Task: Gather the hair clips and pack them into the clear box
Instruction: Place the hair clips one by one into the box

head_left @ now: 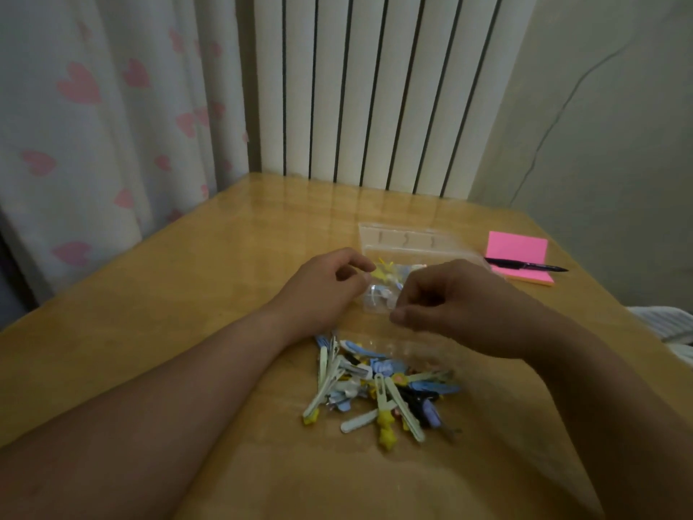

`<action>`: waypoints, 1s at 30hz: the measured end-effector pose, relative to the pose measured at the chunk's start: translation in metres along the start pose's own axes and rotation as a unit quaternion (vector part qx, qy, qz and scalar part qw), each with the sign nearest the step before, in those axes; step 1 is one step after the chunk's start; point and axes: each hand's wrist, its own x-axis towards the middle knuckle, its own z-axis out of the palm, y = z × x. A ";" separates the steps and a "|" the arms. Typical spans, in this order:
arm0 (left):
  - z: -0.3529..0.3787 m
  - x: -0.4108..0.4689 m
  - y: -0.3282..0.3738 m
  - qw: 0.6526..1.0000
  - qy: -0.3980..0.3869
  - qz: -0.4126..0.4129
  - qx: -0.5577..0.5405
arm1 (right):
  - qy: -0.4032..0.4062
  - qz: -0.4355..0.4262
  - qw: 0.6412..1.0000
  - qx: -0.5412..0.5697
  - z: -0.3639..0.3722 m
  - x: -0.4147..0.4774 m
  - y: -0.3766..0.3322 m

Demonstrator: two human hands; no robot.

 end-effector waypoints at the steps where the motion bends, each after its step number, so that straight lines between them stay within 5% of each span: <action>1: 0.000 0.000 0.000 1.000 0.001 0.001 -0.002 | -0.068 0.001 0.998 -0.002 -0.003 -0.004 -0.005; 4: 0.001 0.000 -0.001 1.000 0.006 0.003 -0.004 | -0.218 0.005 0.975 -0.034 -0.005 -0.011 -0.018; 6: 0.001 0.000 -0.001 1.000 0.007 0.005 0.000 | -0.247 -0.001 0.968 -0.044 -0.001 -0.011 -0.020; 12: 0.002 0.000 -0.002 1.000 0.008 0.003 -0.001 | -0.205 -0.038 0.978 -0.012 0.004 -0.006 -0.011; 16: 0.002 0.000 -0.002 1.000 0.011 0.007 0.002 | -0.173 -0.030 0.976 0.128 -0.003 -0.006 0.000; 21: 0.002 -0.001 -0.002 1.000 0.005 0.003 0.009 | 0.049 0.051 0.954 0.291 -0.016 0.000 0.018; 25: 0.002 0.000 0.000 1.000 0.006 0.000 0.007 | 0.264 0.081 0.950 0.149 -0.007 0.022 0.037; 30: 0.003 0.001 -0.001 1.000 0.008 0.001 0.000 | 0.234 0.070 0.969 -0.044 0.006 0.042 0.046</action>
